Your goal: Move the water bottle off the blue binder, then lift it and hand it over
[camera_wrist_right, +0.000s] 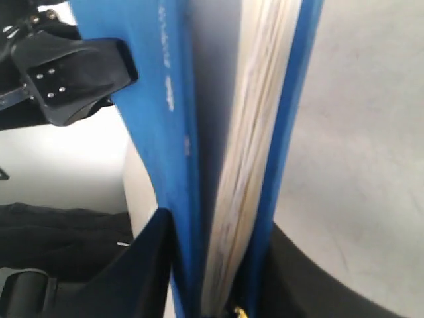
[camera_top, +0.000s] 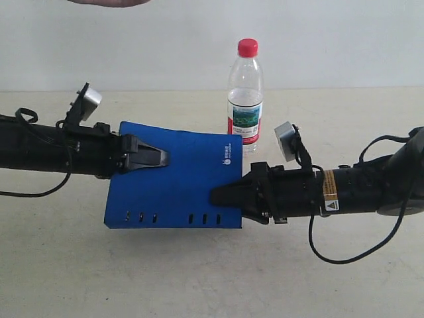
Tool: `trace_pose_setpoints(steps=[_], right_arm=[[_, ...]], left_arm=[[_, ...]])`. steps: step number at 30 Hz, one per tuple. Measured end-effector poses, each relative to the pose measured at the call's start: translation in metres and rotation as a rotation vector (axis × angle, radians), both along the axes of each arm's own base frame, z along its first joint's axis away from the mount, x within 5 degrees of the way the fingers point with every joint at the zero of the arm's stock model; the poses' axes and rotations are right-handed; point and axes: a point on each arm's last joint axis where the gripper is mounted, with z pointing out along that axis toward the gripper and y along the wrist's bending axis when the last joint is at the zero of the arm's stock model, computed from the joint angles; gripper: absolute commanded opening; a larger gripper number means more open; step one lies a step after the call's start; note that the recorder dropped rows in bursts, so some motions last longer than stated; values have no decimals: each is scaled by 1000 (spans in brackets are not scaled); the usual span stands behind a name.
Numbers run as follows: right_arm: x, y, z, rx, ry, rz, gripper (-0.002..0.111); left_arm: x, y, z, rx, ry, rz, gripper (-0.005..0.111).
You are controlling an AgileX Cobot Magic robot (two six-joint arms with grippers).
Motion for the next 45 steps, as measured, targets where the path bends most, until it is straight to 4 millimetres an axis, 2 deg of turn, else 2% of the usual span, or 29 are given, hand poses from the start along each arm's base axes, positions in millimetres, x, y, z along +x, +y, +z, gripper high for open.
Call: trace_pose_setpoints(steps=[16, 18, 19, 20, 21, 22, 23, 25, 26, 32, 35, 40, 45], right_arm=[[8, 2, -2, -13, -30, -61, 0], [8, 2, -2, -13, -30, -61, 0], [8, 2, -2, -15, -30, -61, 0], [8, 2, -2, -15, -30, -61, 0], [8, 2, -2, -15, -32, -61, 0], [8, 2, -2, -16, -34, -57, 0], [7, 2, -2, -18, -41, -47, 0], [3, 2, -3, -23, -53, 2, 0], [-1, 1, -4, -26, -49, 23, 0], [-2, 2, -4, -25, -57, 40, 0], [-2, 2, -4, -26, -61, 45, 0], [-1, 2, 4, -34, -195, 68, 0], [-1, 1, 27, -63, -373, 96, 0]], left_arm=[[15, -1, 0, 171, -71, 79, 5], [16, -1, 0, 176, -71, 83, 9], [16, -1, 0, 176, -71, 83, 21], [16, 0, 0, 178, -71, 84, 28], [16, 0, 0, 178, -71, 84, 51], [16, 0, 0, 178, -71, 84, 61], [16, 1, -1, 186, -70, 92, 88], [22, 13, -3, 237, -50, 172, 110], [26, 20, -5, 236, -28, 217, 110], [27, 25, -6, 260, -30, 234, 110], [32, 44, -3, 292, -35, 309, 110], [34, 72, 28, 383, -113, 461, 110], [24, 82, 66, 423, -207, 552, 110]])
